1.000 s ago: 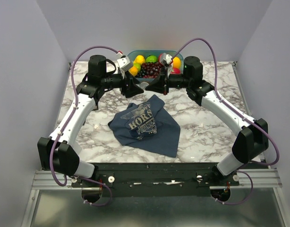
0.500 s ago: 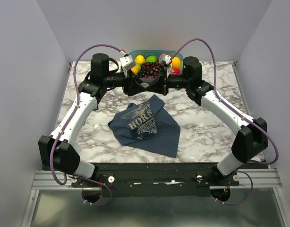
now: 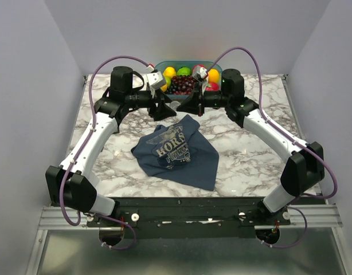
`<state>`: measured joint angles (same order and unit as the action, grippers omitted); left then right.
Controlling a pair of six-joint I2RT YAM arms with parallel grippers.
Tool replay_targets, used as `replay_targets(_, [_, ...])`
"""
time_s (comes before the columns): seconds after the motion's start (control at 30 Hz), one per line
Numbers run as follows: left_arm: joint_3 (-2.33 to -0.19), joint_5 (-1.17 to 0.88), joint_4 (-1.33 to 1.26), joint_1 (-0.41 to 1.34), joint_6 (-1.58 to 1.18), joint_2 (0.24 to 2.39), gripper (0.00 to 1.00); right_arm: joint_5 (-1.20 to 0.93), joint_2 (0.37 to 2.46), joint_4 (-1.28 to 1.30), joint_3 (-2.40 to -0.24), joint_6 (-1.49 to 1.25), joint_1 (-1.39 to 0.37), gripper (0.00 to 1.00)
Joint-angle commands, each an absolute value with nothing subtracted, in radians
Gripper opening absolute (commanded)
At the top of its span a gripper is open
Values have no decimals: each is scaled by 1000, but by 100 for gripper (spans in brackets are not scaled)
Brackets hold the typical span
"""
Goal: Remove the brooch from the garment
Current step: Close the brooch.
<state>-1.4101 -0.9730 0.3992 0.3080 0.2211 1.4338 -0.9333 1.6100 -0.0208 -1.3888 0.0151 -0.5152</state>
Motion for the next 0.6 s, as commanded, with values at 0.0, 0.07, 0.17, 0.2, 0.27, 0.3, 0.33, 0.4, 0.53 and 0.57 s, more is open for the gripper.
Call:
replay_targets(0.0, [-1411, -989, 419, 311, 264, 1405, 69, -946, 1624, -6, -1427, 9, -511, 0])
replay_targets(0.07, [-1419, -991, 400, 313, 246, 1417, 64, -951, 1628, -3, -1433, 18, -509, 0])
replay_targets(0.17, [-1427, -996, 387, 314, 230, 1428, 60, -951, 1623, -3, -1436, 26, -509, 0])
replay_targets(0.2, [-1427, -993, 384, 314, 229, 1431, 59, -950, 1623, -3, -1434, 26, -511, 0])
replay_targets(0.27, [-1431, -986, 383, 318, 229, 1434, 56, -948, 1620, -3, -1433, 28, -511, 0])
replay_targets(0.3, [-1431, -979, 380, 319, 227, 1436, 55, -946, 1621, -3, -1433, 28, -511, 0])
replay_targets(0.33, [-1433, -977, 382, 319, 227, 1437, 54, -945, 1620, -2, -1431, 29, -509, 0])
replay_targets(0.4, [-1436, -970, 373, 324, 221, 1442, 52, -946, 1620, -2, -1431, 31, -511, 1])
replay_targets(0.53, [-1440, -947, 348, 334, 193, 1451, 49, -954, 1620, -3, -1433, 34, -511, 0])
replay_targets(0.57, [-1442, -940, 347, 336, 189, 1453, 48, -954, 1620, -2, -1433, 35, -511, 0])
